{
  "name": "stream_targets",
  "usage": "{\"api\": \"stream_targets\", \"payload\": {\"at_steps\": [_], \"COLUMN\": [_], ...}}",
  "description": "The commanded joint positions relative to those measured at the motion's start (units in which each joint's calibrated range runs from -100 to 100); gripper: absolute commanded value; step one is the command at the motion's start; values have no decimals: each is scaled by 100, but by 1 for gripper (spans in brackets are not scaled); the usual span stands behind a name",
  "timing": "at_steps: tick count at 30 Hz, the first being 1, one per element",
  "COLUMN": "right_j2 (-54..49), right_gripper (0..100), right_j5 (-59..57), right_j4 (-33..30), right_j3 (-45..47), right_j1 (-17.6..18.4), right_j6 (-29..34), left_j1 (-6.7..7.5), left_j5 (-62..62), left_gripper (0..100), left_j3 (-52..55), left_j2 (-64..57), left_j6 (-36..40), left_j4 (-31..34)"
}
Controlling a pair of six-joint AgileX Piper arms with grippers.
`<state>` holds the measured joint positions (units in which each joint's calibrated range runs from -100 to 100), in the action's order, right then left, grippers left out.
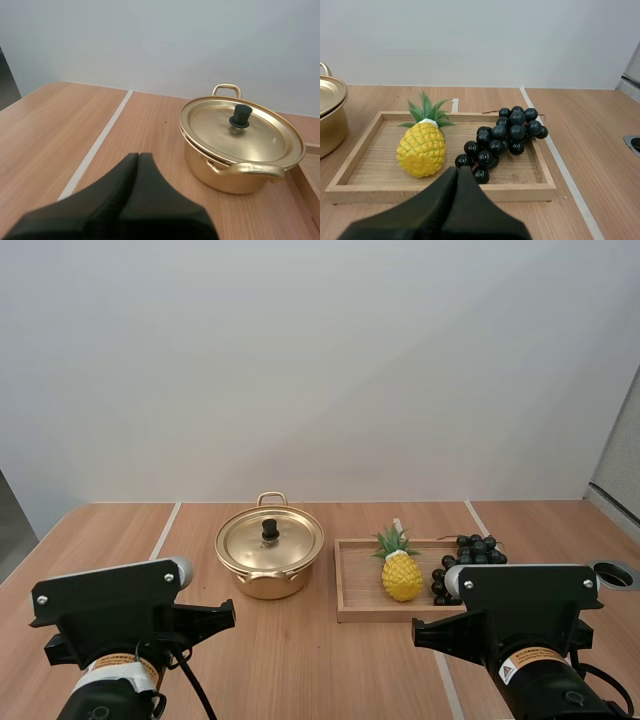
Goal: Open the pot, put the pineapple inside, and close it
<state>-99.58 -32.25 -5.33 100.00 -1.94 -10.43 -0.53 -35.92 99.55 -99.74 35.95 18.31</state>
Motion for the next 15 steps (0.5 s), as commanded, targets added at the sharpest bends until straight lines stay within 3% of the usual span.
{"api": "stream_targets", "payload": {"at_steps": [1, 7, 15], "right_j2": [-42, -42, -42], "right_gripper": [0, 0, 0], "right_j5": [95, 95, 79], "right_j4": [-25, -46, -58], "right_j3": [0, 0, 0], "right_j1": [-7, -15, -30], "right_j6": [137, 588, 599], "left_j1": [-6, -6, -6], "left_j5": [-132, -231, -386], "left_gripper": [0, 0, 0], "left_j3": [-171, -224, -399], "left_j2": [-26, -26, -26], "left_j6": [134, 171, 267], "left_j4": [-73, -86, 0]}}
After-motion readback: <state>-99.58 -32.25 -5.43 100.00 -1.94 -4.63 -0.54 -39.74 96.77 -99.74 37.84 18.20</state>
